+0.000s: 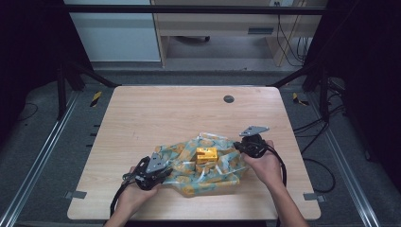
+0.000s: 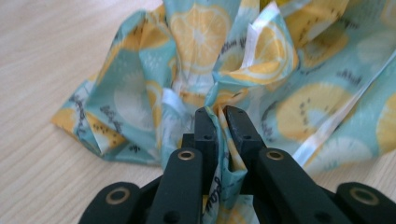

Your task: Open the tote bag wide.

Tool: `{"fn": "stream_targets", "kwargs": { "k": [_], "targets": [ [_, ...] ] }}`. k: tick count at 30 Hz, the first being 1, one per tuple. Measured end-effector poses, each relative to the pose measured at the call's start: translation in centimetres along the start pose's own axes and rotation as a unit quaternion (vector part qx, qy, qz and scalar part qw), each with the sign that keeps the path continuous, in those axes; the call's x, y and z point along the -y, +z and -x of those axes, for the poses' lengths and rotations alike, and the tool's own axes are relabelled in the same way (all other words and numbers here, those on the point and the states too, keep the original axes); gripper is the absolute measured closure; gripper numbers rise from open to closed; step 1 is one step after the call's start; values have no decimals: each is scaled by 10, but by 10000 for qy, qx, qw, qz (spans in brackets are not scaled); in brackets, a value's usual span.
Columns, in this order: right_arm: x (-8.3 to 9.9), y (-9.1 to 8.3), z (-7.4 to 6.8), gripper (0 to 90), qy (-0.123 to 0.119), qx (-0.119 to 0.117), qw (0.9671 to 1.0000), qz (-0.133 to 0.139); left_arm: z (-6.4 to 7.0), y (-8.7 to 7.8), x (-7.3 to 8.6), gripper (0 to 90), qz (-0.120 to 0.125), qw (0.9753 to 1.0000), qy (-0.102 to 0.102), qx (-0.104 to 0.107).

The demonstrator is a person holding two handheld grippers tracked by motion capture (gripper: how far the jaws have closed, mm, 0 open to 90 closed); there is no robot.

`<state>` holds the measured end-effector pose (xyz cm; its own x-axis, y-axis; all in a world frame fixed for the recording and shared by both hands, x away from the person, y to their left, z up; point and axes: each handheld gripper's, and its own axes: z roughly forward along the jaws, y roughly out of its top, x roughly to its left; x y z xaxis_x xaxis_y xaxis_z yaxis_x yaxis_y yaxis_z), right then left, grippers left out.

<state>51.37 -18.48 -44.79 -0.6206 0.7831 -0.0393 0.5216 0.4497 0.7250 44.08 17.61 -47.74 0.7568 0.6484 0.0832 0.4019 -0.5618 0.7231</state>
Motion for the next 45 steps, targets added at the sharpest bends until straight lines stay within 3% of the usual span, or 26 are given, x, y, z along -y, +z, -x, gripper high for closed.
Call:
{"fn": "stream_targets", "kwargs": {
  "k": [6,11,16,25,33,45],
  "targets": [
    [11,6,9,900,109,23,9999,-126,-2,2,3,879,-113,9999,38,35],
    [15,4,11,900,-15,104,9997,-223,1,-4,3,890,-77,9999,55,67],
    [19,4,16,900,28,106,9997,-233,5,-10,5,894,-77,9998,134,101],
    [15,10,22,900,54,164,9997,-197,12,-16,8,895,-78,9997,158,149],
    [9,17,26,900,28,197,9996,-182,23,-17,9,896,-182,9991,312,230],
    [11,19,25,900,73,248,9993,-271,19,-13,10,896,-193,9993,277,145]
  ]
}}
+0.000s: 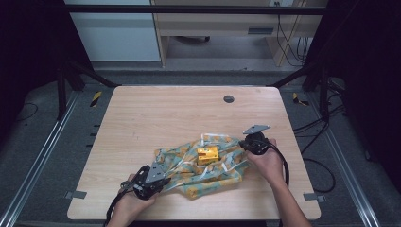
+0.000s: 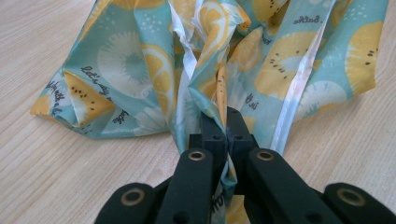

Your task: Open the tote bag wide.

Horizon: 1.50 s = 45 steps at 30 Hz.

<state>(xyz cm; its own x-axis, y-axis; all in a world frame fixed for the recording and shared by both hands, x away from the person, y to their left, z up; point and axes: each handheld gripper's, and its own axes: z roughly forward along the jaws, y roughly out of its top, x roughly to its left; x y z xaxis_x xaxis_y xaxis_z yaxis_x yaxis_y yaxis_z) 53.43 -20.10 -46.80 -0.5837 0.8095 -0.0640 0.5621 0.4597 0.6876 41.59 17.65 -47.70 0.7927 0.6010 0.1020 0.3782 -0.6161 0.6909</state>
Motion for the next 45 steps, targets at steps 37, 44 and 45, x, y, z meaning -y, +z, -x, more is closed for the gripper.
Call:
{"fn": "stream_targets", "kwargs": {
  "k": [37,44,45],
  "targets": [
    [-4,-32,-1,615,138,131,9981,589,2,-18,-1,544,469,9989,-28,43],
    [-14,-71,-13,412,108,210,9944,1034,1,-33,-9,360,657,9978,31,99],
    [-14,-71,-13,412,108,210,9944,1034,0,-36,-11,360,694,9976,15,81]
  ]
}}
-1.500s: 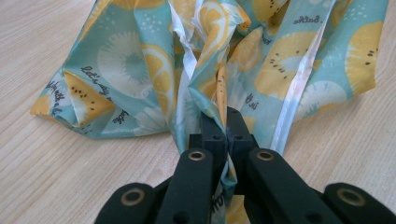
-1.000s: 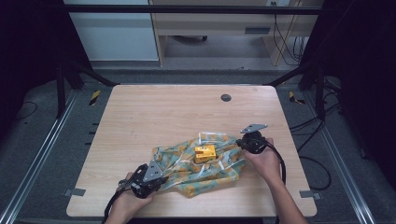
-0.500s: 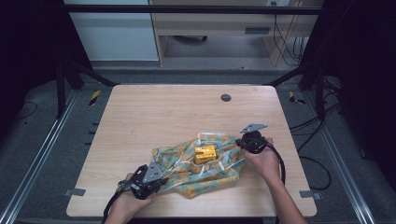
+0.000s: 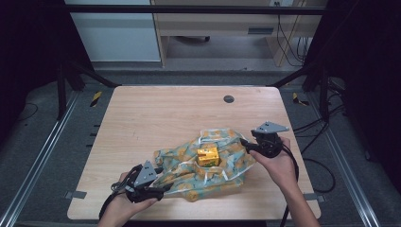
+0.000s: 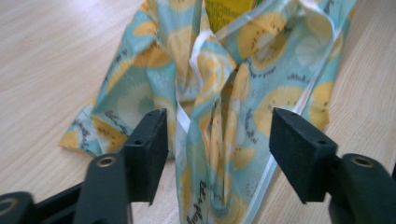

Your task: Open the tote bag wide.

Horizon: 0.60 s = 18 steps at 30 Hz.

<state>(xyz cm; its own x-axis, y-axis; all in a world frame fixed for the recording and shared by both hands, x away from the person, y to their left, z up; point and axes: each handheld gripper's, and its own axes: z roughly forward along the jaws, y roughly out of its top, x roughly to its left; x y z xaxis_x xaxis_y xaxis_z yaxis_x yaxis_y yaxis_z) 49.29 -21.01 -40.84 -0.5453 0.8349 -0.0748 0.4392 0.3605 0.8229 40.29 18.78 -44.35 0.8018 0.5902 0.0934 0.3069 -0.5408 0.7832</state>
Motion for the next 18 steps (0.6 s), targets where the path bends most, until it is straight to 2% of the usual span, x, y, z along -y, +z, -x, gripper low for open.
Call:
{"fn": "stream_targets", "kwargs": {
  "k": [1,5,9,12,15,16,17,18],
  "targets": [
    [-3,-6,-6,366,-6,-3,10000,81,-1,-2,-3,351,38,10000,4,-47],
    [-7,-9,-13,311,-22,29,10000,86,-7,-6,-13,350,102,9999,3,-48],
    [-9,-9,-22,361,-25,-55,10000,-21,-11,-1,-25,364,10,9998,69,-166],
    [-8,-12,-33,441,-94,-190,9997,-86,-17,5,-39,390,-12,9997,135,-224],
    [0,-13,-49,458,-145,-361,9988,-308,-24,12,-51,413,-11,9997,107,-202],
    [0,-13,-49,458,-145,-361,9988,-308,-26,16,-54,413,-30,9997,110,-197],
    [5,-12,-56,453,-227,-399,9978,-472,-29,20,-56,414,-65,9998,114,-170],
    [5,-12,-56,453,-227,-399,9978,-472,-31,24,-57,414,-95,9998,106,-151]
  ]
}}
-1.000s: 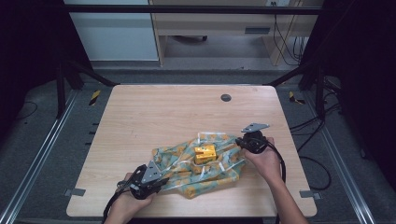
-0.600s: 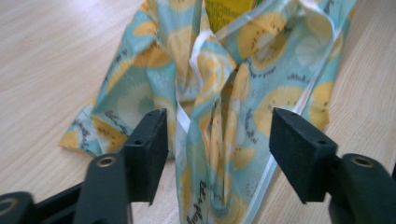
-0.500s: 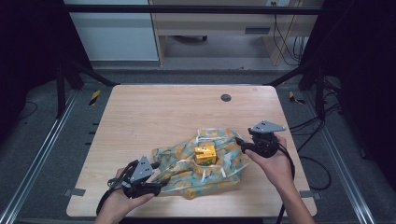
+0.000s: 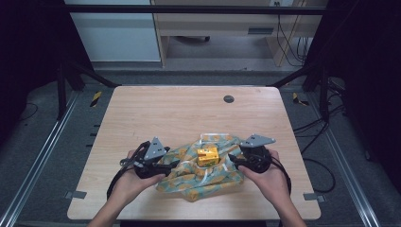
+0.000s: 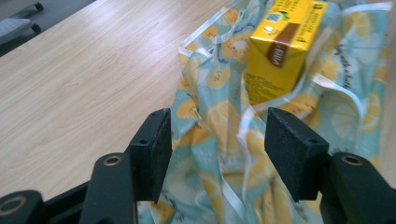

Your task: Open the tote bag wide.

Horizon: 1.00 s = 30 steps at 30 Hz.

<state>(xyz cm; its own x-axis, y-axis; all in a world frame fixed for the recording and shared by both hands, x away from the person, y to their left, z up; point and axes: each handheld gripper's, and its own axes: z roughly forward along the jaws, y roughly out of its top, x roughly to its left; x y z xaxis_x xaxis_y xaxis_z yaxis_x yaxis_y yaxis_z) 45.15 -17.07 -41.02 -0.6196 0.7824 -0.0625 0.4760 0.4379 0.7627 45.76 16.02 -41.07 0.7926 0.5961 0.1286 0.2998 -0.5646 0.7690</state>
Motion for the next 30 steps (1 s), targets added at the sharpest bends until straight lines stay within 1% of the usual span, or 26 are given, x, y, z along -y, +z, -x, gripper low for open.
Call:
{"fn": "stream_targets", "kwargs": {
  "k": [1,2,5,7,8,10,11,12,13,14,15,16,17,18,19,20,23,26,30],
  "targets": [
    [4,3,-4,453,-11,-52,9999,-118,-4,8,-2,411,-50,10000,-44,17],
    [4,3,-4,453,-11,-52,9999,-118,-4,8,-2,407,-50,10000,-44,17],
    [10,11,-6,430,33,-141,9994,-305,-7,18,-3,402,-79,9999,-94,44],
    [14,20,-10,385,23,-235,9986,-464,-8,20,-3,400,-95,9999,-103,39],
    [14,20,-10,385,23,-235,9986,-464,-9,21,-3,400,-93,9999,-119,48],
    [17,26,-13,366,32,-283,9979,-582,-9,22,-3,398,-103,9998,-132,54],
    [18,28,-14,401,14,-270,9975,-651,-9,22,-3,399,-102,9999,-128,53],
    [19,30,-16,467,-46,-294,9970,-715,-9,22,-3,398,-99,9998,-131,62],
    [22,33,-19,616,-163,-339,9961,-796,-9,21,-3,397,-84,9998,-150,94],
    [22,33,-19,616,-163,-339,9961,-796,-9,21,-3,397,-84,9998,-150,94],
    [24,33,-20,753,-234,-360,9958,-809,-8,21,-3,396,-75,9998,-133,103],
    [24,33,-20,753,-234,-360,9958,-809,-8,21,-3,396,-73,9998,-142,122],
    [25,33,-20,862,-252,-388,9960,-769,-8,22,-3,396,-65,9998,-147,139],
    [25,33,-20,862,-252,-388,9960,-769,-8,22,-3,397,-65,9998,-147,139],
    [26,32,-20,894,-256,-390,9962,-737,-9,22,-4,397,-71,9998,-147,138],
    [26,30,-20,900,-245,-386,9965,-695,-9,23,-4,397,-56,9997,-175,153],
    [30,25,-22,900,-302,-403,9969,-612,-9,26,-5,403,-67,9995,-218,224],
    [35,17,-26,900,-392,-460,9967,-533,-8,30,-8,416,-107,9994,-193,271],
    [41,9,-30,900,-468,-563,9962,-478,-4,38,-10,430,-238,9988,-145,414]
  ]
}}
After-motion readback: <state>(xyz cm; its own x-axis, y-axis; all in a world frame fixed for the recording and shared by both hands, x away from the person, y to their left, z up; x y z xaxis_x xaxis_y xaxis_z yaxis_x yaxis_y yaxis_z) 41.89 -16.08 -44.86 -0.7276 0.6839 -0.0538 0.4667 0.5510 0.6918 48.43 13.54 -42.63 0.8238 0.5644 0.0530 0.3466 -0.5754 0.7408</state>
